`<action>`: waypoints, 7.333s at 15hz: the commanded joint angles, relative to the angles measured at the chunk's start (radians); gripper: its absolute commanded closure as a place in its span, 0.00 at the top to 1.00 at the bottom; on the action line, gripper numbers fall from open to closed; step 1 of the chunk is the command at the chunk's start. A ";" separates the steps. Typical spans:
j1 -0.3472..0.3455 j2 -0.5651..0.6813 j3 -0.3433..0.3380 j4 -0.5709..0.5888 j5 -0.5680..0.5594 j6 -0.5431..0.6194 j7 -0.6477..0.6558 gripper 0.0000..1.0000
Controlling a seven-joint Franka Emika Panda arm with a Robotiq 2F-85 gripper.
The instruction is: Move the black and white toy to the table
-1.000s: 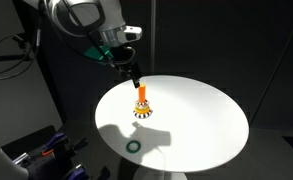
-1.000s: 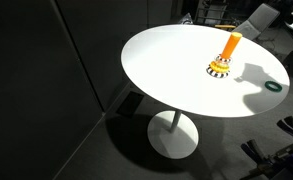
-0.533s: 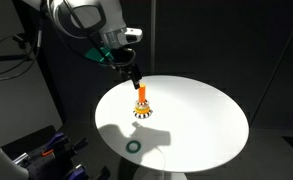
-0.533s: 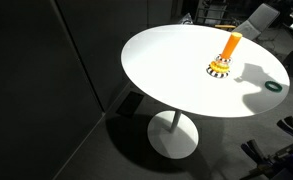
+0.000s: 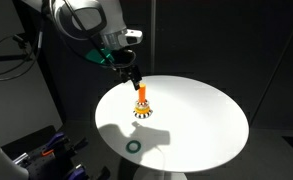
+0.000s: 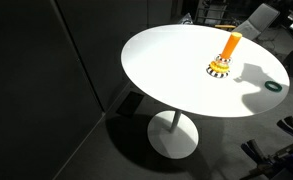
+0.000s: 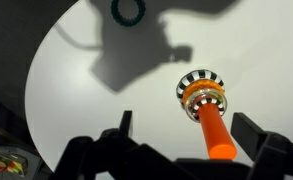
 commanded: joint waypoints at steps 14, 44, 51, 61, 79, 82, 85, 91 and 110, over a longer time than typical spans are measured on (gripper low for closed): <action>0.070 0.301 0.052 0.006 0.089 0.419 -0.010 1.00; 0.112 0.647 0.054 0.156 0.062 0.732 0.007 1.00; 0.105 0.650 0.064 0.160 0.065 0.743 0.007 0.49; 0.088 0.580 0.086 0.142 0.079 0.707 0.025 0.41; 0.056 0.322 0.051 0.151 0.173 0.533 0.117 0.41; 0.051 0.335 -0.006 0.167 0.118 0.519 0.197 0.41; 0.049 0.351 -0.070 0.178 0.041 0.509 0.282 0.41; 0.057 0.378 -0.144 0.176 -0.111 0.398 0.377 0.41; 0.024 0.453 -0.064 0.232 -0.042 -0.004 0.237 1.00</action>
